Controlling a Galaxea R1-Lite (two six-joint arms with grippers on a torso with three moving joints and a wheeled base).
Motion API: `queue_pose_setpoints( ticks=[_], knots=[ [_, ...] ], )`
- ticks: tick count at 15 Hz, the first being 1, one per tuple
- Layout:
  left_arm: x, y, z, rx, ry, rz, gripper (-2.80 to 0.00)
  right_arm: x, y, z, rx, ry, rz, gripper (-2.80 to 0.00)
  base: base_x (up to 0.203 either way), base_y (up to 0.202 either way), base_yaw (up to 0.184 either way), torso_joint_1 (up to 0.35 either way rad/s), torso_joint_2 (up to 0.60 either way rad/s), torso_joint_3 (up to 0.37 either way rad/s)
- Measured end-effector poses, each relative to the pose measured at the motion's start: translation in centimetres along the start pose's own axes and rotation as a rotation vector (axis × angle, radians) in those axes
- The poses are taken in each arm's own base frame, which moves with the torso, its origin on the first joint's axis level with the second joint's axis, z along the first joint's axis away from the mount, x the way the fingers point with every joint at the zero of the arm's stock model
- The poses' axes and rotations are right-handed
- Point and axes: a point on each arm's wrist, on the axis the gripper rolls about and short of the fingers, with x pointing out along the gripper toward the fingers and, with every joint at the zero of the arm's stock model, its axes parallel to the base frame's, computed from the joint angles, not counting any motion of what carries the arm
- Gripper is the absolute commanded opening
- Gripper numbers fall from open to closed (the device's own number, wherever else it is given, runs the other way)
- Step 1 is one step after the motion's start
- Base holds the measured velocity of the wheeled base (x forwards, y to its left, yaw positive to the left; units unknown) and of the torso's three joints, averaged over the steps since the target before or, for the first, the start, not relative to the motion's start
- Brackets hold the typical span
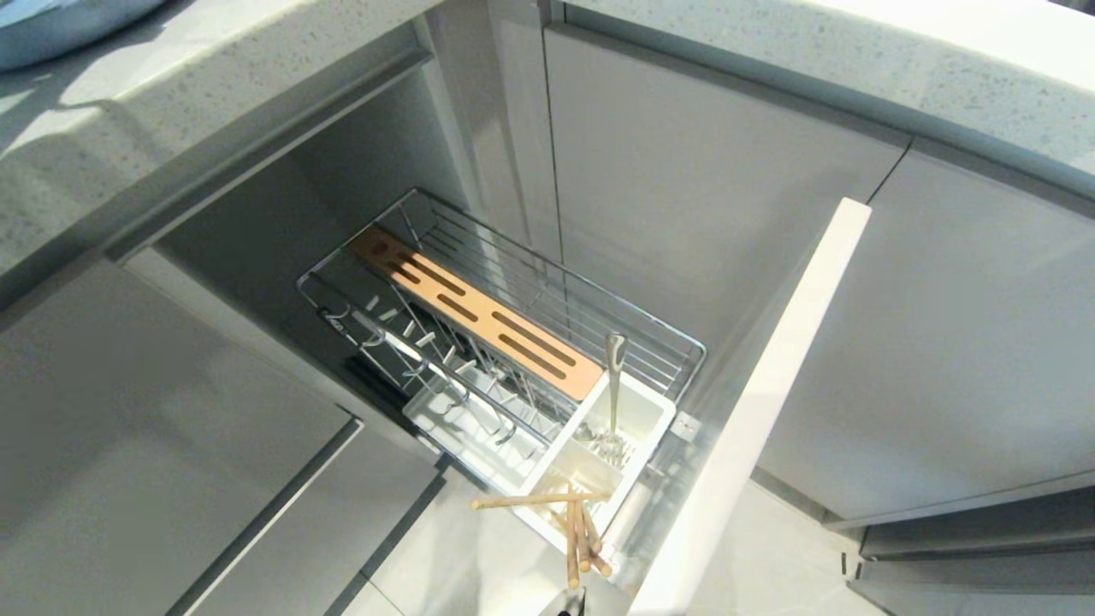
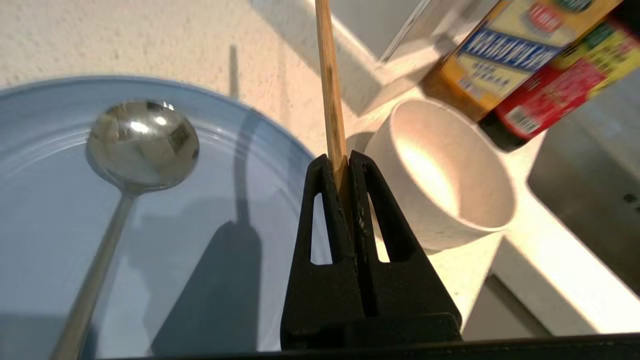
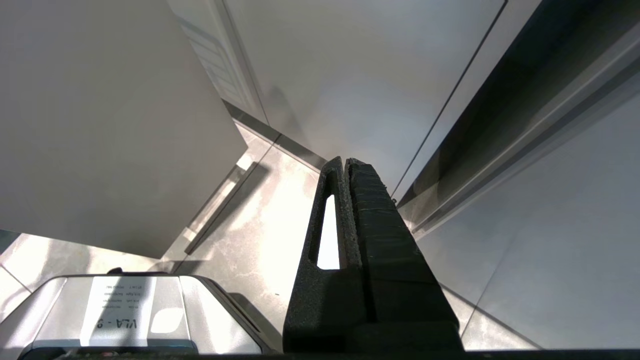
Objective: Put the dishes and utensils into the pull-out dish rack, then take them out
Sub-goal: Pick up the chopsticks and place it in the cupboard
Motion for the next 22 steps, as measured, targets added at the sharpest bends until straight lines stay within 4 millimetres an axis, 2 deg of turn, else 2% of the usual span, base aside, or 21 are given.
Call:
queue_pose_setpoints(
  ticks=[4, 8, 12, 17, 22],
  knots=[
    [-2.3, -1.6, 0.4, -0.035, 0.054, -0.092, -2.8, 0.0, 0.0, 0.0, 0.0, 0.0, 0.0, -2.8, 0.0, 0.0, 0.0, 0.0, 0.0, 0.0],
    [-6.3, -3.2, 0.4, -0.114, 0.226, -0.244, -2.8, 0.0, 0.0, 0.0, 0.0, 0.0, 0.0, -2.8, 0.0, 0.0, 0.0, 0.0, 0.0, 0.0],
    [-9.4, -4.2, -1.0, -0.159, 0.447, -0.379, -2.8, 0.0, 0.0, 0.0, 0.0, 0.0, 0.0, -2.8, 0.0, 0.0, 0.0, 0.0, 0.0, 0.0],
    [-12.4, -3.7, -4.4, -0.125, 0.864, -0.404, -2.8, 0.0, 0.0, 0.0, 0.0, 0.0, 0.0, -2.8, 0.0, 0.0, 0.0, 0.0, 0.0, 0.0],
    [-14.0, -2.4, -5.5, 0.007, 1.091, -0.407, -2.8, 0.0, 0.0, 0.0, 0.0, 0.0, 0.0, -2.8, 0.0, 0.0, 0.0, 0.0, 0.0, 0.0]
  ],
)
